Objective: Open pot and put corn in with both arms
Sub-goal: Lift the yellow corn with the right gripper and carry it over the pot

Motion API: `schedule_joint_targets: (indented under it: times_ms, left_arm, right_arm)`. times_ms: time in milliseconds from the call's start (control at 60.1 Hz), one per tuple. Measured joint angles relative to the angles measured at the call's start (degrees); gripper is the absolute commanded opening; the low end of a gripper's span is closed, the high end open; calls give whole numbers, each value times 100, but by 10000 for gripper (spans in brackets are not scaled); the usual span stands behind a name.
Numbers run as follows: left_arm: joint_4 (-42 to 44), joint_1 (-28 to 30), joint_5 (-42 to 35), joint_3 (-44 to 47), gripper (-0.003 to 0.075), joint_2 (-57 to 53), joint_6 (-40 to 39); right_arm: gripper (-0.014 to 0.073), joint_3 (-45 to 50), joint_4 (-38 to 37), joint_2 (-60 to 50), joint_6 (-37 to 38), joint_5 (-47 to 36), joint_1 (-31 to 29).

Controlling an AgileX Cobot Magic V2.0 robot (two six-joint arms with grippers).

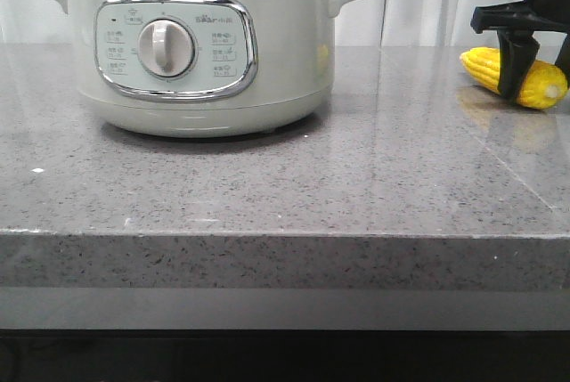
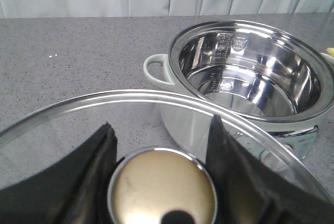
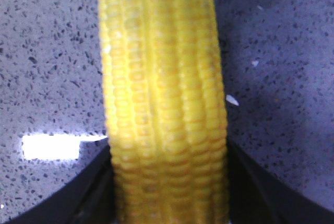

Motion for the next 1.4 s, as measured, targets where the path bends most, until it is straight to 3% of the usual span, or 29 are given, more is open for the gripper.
schedule_joint_targets:
  times_ms: [299,649,1031,1397]
  left_arm:
    - [0,0,0,0,239,0,0]
    - [3,0,0,0,239,0,0]
    - [13,0,0,0,239,0,0]
    - [16,0,-10,0,239,0,0]
  right_arm:
    - [326,0,22,-194,-13,193,0]
    - [326,0,294,-1437,-315,711,191]
    - [326,0,487,-2685,-495,776,1494]
    - [326,-299,1021,-2283,-950,250,2840]
